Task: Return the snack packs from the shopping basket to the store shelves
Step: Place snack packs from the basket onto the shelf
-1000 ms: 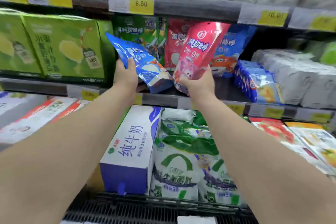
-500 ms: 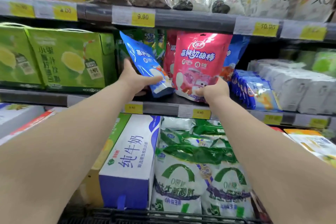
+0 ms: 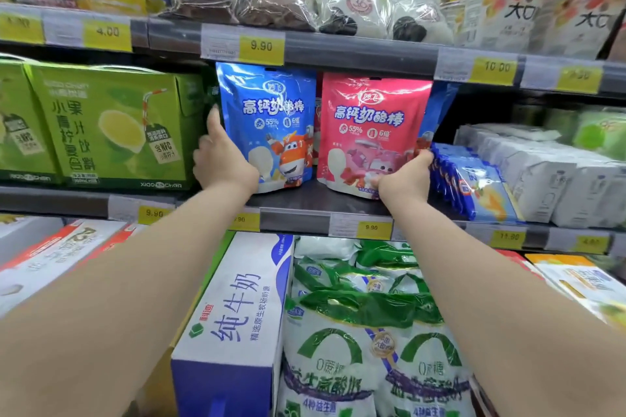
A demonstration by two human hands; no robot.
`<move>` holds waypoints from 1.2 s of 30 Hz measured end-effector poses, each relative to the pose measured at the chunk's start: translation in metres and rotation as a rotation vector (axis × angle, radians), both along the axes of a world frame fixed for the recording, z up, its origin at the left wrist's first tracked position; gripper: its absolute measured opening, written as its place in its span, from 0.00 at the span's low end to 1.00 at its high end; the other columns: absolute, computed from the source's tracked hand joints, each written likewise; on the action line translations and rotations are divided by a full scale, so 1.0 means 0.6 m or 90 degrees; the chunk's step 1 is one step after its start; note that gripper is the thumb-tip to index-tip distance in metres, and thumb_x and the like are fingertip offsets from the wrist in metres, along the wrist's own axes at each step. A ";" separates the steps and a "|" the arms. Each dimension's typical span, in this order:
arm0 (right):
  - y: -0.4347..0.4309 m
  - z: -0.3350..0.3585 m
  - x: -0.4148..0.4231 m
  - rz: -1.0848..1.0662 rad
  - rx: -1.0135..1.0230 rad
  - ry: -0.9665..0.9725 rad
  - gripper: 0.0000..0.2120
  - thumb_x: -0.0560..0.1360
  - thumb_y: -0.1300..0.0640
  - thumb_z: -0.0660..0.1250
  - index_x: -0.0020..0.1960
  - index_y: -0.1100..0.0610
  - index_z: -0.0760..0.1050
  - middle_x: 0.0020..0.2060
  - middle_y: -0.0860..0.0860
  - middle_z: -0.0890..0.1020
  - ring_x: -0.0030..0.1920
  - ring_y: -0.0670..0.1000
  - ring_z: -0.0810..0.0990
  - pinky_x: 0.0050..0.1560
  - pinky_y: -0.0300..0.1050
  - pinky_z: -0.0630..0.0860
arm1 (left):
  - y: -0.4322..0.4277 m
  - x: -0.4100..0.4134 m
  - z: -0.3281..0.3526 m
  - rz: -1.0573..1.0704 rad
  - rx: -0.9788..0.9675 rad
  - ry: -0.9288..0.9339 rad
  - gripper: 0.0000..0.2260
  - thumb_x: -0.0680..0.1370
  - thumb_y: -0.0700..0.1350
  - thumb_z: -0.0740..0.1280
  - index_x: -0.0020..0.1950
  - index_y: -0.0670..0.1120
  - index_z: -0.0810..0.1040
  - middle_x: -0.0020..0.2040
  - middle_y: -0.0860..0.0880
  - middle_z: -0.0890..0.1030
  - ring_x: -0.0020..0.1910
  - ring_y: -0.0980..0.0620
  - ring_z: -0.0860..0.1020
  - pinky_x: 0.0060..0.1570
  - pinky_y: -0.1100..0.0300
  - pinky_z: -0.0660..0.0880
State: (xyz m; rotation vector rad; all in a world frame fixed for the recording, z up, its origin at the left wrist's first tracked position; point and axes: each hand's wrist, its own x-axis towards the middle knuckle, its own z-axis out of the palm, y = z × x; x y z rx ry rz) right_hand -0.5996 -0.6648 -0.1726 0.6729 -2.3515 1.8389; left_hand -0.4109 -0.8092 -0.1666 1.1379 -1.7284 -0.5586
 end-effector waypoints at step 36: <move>-0.112 -0.005 0.079 0.196 0.340 0.347 0.18 0.74 0.51 0.64 0.60 0.59 0.75 0.56 0.58 0.80 0.57 0.61 0.76 0.57 0.52 0.74 | -0.055 -0.014 -0.023 -0.138 -0.227 -0.264 0.21 0.75 0.48 0.68 0.67 0.50 0.73 0.71 0.44 0.67 0.70 0.40 0.64 0.68 0.51 0.60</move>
